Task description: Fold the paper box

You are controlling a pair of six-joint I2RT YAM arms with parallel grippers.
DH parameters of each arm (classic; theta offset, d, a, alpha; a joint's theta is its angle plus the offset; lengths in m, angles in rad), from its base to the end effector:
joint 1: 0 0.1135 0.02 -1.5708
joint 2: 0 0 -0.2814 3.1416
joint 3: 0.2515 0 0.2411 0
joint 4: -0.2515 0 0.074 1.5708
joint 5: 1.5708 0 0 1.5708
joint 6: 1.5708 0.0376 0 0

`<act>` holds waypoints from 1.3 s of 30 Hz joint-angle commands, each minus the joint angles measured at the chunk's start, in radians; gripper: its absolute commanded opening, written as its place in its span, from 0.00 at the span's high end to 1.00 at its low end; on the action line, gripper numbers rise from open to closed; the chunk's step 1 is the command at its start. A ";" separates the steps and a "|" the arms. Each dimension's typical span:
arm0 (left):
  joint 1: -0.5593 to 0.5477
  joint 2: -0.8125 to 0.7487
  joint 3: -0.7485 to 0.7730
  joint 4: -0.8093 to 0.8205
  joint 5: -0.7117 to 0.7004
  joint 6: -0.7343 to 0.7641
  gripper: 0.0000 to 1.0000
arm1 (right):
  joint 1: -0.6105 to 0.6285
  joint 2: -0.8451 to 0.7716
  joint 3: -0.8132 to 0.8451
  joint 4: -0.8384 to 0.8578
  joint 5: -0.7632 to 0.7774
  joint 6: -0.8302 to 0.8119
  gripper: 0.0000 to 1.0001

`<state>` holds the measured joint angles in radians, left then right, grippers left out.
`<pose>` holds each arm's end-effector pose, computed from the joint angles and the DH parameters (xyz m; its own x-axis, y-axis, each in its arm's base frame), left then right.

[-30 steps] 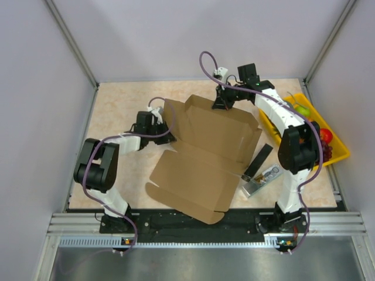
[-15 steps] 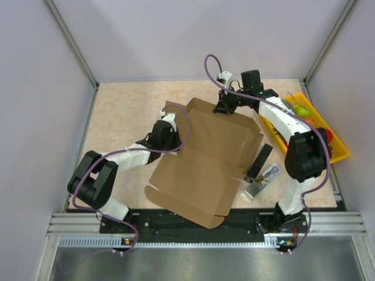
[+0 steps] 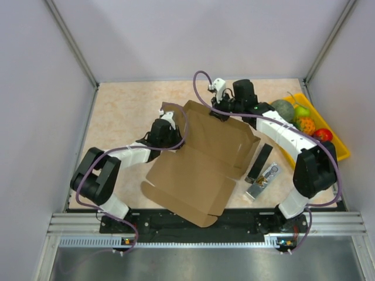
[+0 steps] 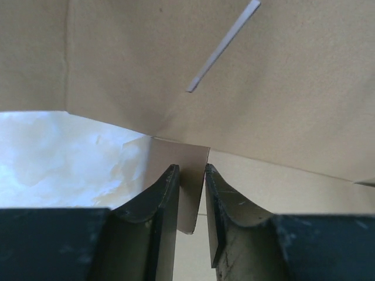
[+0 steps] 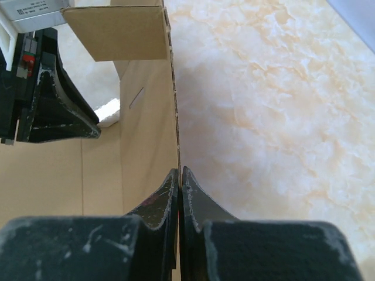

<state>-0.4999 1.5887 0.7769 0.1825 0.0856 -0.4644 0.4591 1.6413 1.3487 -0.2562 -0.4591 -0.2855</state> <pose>0.2788 -0.1559 0.2011 -0.7029 -0.1245 -0.7003 0.2499 0.8785 -0.4071 0.3266 0.1801 0.3281 -0.2414 -0.4010 -0.8837 -0.8381 0.5452 -0.0185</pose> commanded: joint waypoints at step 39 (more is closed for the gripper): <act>0.273 -0.336 -0.070 0.230 0.292 0.084 0.33 | 0.403 -0.112 -0.324 0.646 0.720 -0.455 1.00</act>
<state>-0.2295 1.1885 0.5930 0.4641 0.4271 -0.5201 0.8463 1.5509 0.9947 0.3161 0.2462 -0.7254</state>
